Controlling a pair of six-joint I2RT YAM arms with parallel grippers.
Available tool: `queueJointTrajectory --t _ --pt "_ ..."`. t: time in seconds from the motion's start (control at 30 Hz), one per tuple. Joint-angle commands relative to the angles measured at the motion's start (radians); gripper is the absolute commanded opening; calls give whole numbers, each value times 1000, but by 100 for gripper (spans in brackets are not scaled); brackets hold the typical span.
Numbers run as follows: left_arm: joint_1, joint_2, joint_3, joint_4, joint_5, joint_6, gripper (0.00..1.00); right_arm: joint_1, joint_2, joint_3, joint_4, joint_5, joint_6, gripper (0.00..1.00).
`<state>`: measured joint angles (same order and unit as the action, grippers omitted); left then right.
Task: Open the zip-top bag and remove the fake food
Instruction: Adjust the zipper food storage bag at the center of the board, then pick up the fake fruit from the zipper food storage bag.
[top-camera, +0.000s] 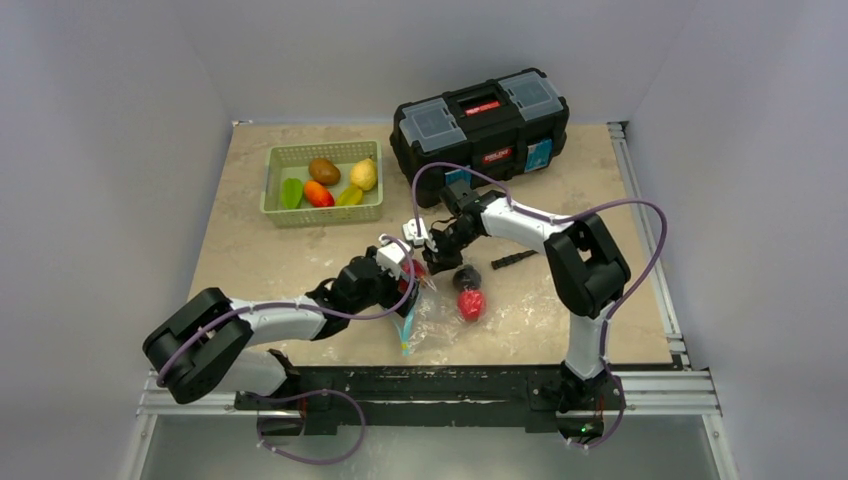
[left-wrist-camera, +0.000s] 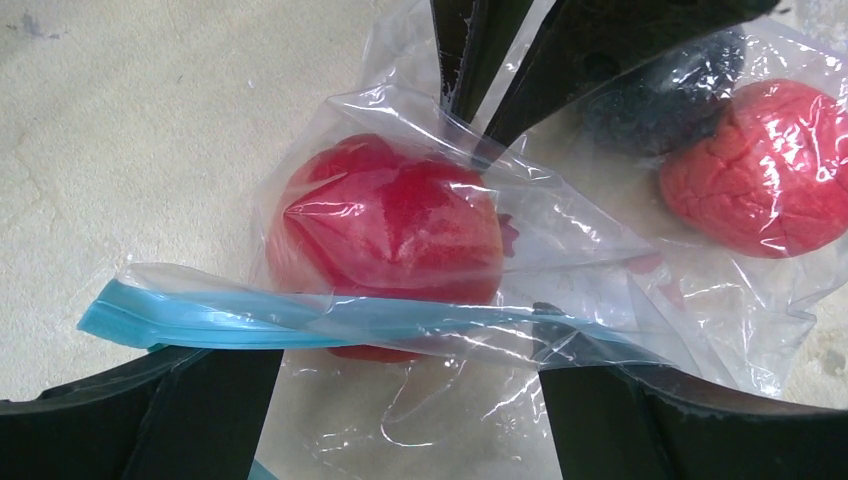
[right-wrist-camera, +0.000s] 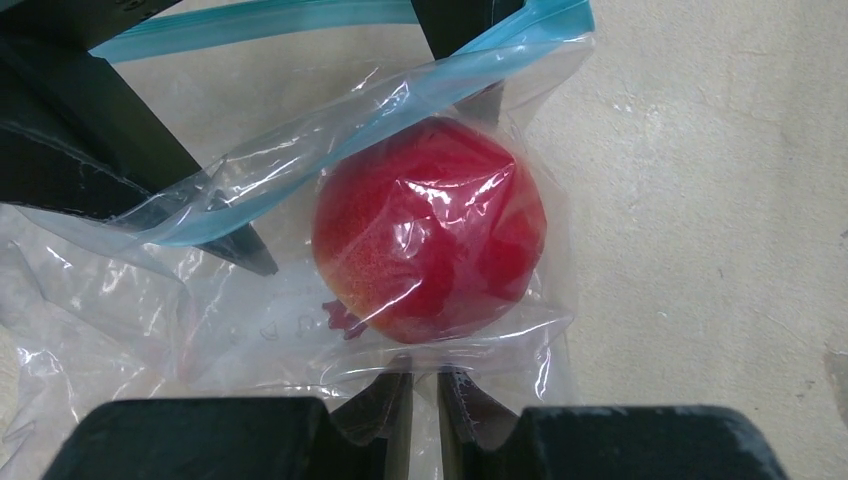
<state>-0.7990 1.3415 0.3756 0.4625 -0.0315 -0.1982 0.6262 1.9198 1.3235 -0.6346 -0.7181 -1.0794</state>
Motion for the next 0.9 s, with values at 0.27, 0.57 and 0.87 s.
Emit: queueJointTrajectory --t 0.27,0.57,0.87 --pt "-1 -14 69 -32 -109 -43 95 75 -7 46 -4 -80 5 14" --pt "17 -37 49 -43 -69 -59 97 49 -39 54 45 -52 58 25" --pt "63 -51 43 -44 23 -88 98 48 -80 101 97 7 153 30"
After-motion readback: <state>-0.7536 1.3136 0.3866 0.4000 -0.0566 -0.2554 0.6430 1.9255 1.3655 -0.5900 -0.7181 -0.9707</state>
